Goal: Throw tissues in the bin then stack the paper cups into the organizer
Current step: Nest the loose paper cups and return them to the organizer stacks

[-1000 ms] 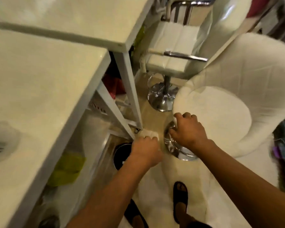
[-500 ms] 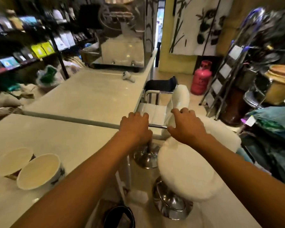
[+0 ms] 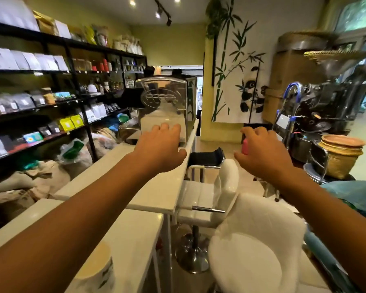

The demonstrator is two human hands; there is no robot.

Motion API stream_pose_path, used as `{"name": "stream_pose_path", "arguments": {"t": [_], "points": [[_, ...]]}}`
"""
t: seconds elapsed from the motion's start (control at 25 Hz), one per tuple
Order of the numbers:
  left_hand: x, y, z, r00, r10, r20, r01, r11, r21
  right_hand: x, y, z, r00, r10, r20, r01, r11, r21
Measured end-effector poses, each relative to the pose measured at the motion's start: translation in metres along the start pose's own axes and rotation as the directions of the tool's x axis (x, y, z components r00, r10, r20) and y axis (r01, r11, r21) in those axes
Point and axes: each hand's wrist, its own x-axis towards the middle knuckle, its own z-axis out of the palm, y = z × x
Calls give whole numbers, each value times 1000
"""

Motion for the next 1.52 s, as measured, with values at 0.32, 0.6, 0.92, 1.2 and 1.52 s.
{"name": "stream_pose_path", "arguments": {"t": [0.32,0.6,0.92,1.2,1.52], "points": [[-39,-9,-49,979,-154,-130,175,969,173,23,-28,-5,972,-124,-200,175,949,261],[-100,7,-53,895,-425,-135,445,834,327,25,-66,18,932,-315,-178,361,789,498],[-213,44,-65,660,-746,-86,702,573,424,-31,-118,17,754,-631,-182,584,518,625],[-342,63,-100,372,-923,-103,852,295,432,-105,-178,-7,610,-767,-199,631,320,707],[-475,51,-137,245,-953,-177,934,183,307,-193,-249,-41,551,-816,-173,636,277,721]]}}
